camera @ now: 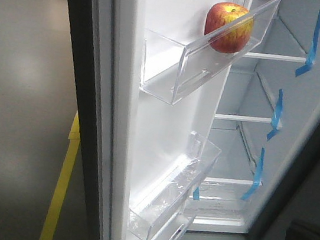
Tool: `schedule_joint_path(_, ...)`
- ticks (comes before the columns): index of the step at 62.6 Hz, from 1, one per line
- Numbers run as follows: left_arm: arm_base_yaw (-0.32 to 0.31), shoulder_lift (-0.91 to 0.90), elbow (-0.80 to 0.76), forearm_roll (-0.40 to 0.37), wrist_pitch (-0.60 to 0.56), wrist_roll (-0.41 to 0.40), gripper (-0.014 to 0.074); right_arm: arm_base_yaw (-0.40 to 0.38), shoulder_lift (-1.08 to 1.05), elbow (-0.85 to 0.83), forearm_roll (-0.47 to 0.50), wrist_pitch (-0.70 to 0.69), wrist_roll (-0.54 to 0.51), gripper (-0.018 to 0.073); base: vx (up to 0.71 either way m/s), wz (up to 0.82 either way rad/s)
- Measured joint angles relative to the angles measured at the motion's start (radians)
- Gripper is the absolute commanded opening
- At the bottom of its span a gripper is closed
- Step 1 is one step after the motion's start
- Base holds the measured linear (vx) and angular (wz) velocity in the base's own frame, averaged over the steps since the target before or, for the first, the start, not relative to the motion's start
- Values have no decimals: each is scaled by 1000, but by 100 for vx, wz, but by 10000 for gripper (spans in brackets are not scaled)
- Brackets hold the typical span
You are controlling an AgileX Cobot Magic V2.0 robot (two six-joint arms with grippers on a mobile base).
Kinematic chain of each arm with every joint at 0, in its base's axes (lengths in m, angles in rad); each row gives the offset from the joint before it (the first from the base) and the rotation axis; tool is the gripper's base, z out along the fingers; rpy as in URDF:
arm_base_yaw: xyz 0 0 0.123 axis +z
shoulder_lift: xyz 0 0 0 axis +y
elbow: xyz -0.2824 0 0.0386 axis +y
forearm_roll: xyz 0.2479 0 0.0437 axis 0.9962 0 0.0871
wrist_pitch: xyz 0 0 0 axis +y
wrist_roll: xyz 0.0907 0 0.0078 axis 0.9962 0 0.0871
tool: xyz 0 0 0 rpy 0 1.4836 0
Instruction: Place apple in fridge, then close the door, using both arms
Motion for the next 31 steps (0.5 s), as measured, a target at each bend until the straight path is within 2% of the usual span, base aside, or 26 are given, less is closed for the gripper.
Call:
schedule_joint_path(10, 0, 0, 0, -127, -113, -78, -6, 0, -183, 90, 1, -7, 95, -6, 0, 0)
schedule_joint_path(17, 0, 0, 0, -244, -190, -148, -6, 0, -270, 128, 0, -16, 124, -6, 0, 0)
schedule_joint_path(23, 0, 0, 0, -372, -281, -260, -6, 0, -311, 145, -1, -16, 132, -6, 0, 0)
schedule_joint_path(27, 0, 0, 0, -455, -352, -377, -6, 0, -319, 147, -1, -16, 135, -6, 0, 0)
schedule_joint_path(31, 0, 0, 0, -492, -404, -498, -6, 0, -319, 147, -1, -17, 135, -6, 0, 0)
